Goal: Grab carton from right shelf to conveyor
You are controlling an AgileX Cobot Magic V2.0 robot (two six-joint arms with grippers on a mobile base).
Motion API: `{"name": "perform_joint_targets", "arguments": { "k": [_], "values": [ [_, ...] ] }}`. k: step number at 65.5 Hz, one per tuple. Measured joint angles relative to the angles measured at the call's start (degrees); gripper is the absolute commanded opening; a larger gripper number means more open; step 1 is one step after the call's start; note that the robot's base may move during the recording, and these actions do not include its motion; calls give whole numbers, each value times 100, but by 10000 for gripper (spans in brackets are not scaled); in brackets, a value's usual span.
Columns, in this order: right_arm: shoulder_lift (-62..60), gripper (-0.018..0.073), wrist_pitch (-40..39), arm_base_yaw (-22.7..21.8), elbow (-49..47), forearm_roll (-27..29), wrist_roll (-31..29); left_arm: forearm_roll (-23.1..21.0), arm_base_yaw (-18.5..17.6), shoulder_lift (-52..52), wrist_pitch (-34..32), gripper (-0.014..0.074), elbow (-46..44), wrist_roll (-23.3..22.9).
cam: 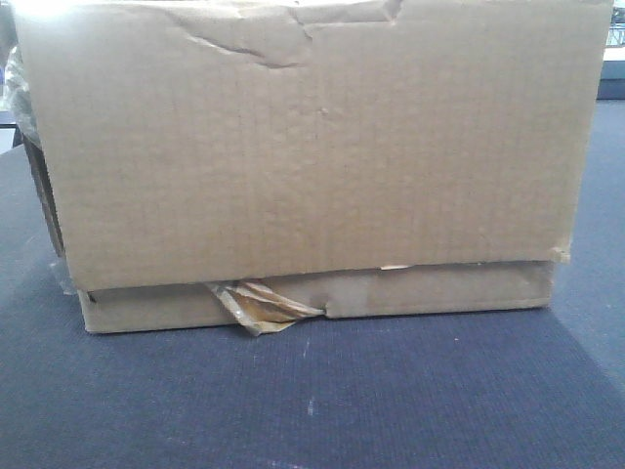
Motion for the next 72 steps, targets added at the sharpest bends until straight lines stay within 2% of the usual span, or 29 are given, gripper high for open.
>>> {"name": "perform_joint_targets", "arguments": {
  "k": [33, 39, 46, 50, 63, 72],
  "values": [
    [0, -69, 0, 0, 0, -4, 0, 0, 0, 0, 0, -8, 0, 0],
    [0, -69, 0, 0, 0, -4, 0, -52, 38, -23, 0, -8, 5, 241],
    [0, -69, 0, 0, 0, -4, 0, -481, 272, -87, -59, -8, 128, 930],
    [0, -69, 0, 0, 0, -4, 0, -695, 545, -128, -219, -8, 323, 1167],
    [0, -69, 0, 0, 0, -14, -9, -878, 1274, -150, -1173, -8, 1320, 1335],
    [0, -69, 0, 0, 0, -14, -9, -996, 1356, -150, -2031, -8, 2112, 1356]
  ]
}}
